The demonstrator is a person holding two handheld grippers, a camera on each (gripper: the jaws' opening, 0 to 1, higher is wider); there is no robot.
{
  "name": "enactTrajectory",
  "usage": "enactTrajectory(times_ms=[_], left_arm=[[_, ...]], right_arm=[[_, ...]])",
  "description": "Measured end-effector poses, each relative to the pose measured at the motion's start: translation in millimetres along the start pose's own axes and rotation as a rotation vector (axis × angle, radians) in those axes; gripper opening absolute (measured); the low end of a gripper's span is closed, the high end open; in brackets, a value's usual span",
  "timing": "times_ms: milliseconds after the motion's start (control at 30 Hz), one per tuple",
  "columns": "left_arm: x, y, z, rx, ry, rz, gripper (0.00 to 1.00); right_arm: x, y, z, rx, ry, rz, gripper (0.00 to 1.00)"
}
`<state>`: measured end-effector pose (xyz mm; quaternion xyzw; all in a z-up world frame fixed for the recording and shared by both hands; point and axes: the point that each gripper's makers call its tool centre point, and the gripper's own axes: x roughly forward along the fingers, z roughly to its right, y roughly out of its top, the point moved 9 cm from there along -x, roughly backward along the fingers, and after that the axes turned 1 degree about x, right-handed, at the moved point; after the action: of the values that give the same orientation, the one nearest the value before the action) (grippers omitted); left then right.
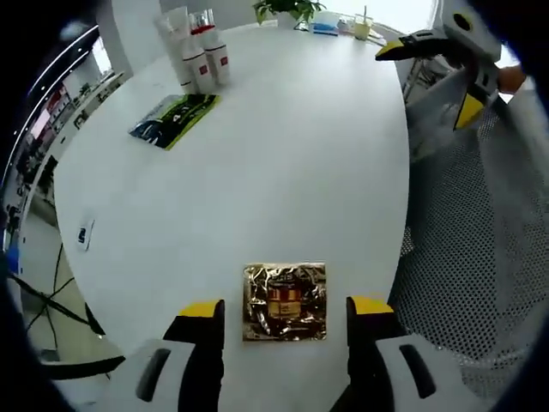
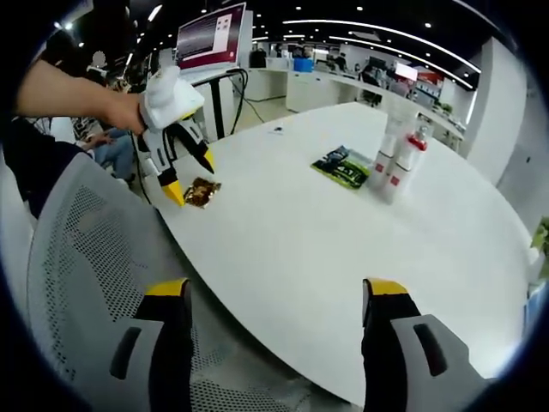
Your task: Arrange the skincare products in the storage area until every visible bottle or jar stands upright without overlapping.
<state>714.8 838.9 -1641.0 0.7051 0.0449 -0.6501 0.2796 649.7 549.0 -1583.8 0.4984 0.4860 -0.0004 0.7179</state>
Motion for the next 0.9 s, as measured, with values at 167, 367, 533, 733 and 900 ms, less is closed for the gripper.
enactTrajectory(times_ms=[167, 367, 533, 733, 900], left_arm=[[5.3, -2.3, -1.7, 0.001, 0.000, -0.003, 0.57], [6.8, -2.6, -3.4, 0.001, -0.013, 0.013, 0.50], [5.4, -1.5, -1.1, 0.006, -0.020, 0.011, 0.41], [5.0, -2.3, -0.7, -0.025, -0.017, 0.024, 0.39], [0.4, 1.0, 5.0, -0.074, -0.032, 0.063, 0.38]], right_arm=[[-0.1, 0.4, -0.1, -0.008, -0.002, 0.002, 0.76], [-0.4, 0.4, -0.2, -0.008, -0.004, 0.000, 0.75], [0.0, 0.1, 0.3, -0.010, -0.005, -0.001, 0.75], [0.3, 0.0, 0.2, -0.012, -0.004, -0.005, 0.75], [0.7, -0.2, -0.9, -0.018, 0.003, -0.007, 0.75]])
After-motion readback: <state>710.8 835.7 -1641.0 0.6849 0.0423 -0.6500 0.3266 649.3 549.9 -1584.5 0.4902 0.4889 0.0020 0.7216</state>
